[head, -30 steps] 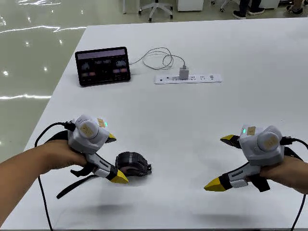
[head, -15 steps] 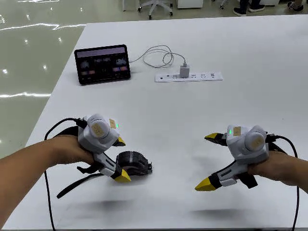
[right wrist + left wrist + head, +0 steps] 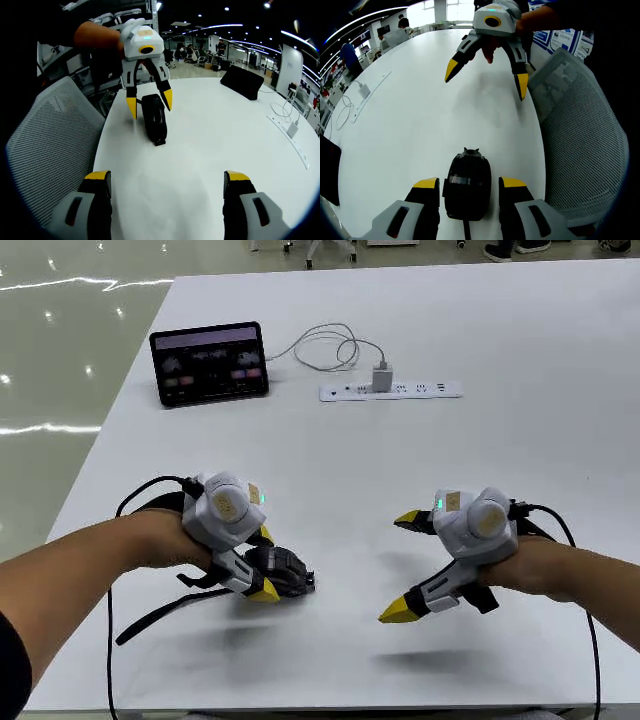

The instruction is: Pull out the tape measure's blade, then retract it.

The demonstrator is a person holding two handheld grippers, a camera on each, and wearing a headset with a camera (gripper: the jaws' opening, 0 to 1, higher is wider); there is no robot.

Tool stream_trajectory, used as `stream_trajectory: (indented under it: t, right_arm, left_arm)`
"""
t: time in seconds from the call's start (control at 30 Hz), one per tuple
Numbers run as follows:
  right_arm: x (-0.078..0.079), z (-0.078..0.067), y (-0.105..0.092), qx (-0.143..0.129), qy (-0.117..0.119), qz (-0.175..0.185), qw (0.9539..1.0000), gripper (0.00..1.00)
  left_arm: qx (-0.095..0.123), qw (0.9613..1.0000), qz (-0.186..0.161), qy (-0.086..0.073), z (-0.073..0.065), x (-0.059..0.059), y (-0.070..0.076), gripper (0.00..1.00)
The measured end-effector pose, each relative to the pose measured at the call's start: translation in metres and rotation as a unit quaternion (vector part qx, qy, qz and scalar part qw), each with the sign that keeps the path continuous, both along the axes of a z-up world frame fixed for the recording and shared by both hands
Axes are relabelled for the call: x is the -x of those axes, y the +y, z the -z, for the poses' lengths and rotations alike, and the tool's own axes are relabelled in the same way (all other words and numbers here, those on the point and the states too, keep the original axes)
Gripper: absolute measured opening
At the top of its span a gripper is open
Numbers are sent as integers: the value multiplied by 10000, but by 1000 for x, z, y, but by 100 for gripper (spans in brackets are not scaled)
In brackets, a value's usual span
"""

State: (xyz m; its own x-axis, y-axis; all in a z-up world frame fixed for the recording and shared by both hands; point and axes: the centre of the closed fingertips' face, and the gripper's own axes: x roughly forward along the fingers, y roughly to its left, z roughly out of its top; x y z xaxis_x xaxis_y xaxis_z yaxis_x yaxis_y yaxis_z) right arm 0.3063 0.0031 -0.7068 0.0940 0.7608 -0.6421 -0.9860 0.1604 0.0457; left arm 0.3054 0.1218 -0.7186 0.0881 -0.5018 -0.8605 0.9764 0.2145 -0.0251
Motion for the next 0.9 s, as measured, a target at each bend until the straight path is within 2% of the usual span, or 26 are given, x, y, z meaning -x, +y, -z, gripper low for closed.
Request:
stream_trajectory:
  t: [0.17, 0.23, 0.37, 0.53, 0.73, 0.9]
  right_arm:
    - [-2, 1, 7, 8, -14, -76, 10000, 86]
    - [-3, 2, 10, 8, 10, -101, 9999, 86]
    - [-2, 7, 15, 35, 25, -145, 9999, 85]
    - [-2, 8, 23, -20, 14, -223, 9997, 82]
    - [-3, 10, 35, -56, -40, -318, 9995, 78]
    - [-2, 13, 44, -42, -44, -387, 9992, 75]
  left_arm:
    - [-47, 9999, 92, -40, 1, -1, 0, 36]
    - [-109, 9998, 147, -127, 2, -3, 1, 34]
    - [-111, 9997, 220, -88, 3, -2, 0, 33]
    - [-70, 9993, 348, -154, 3, -1, -1, 32]
    - [1, 9986, 510, -157, 3, 1, -1, 32]
    - [20, 9990, 430, -118, 3, 1, 0, 32]
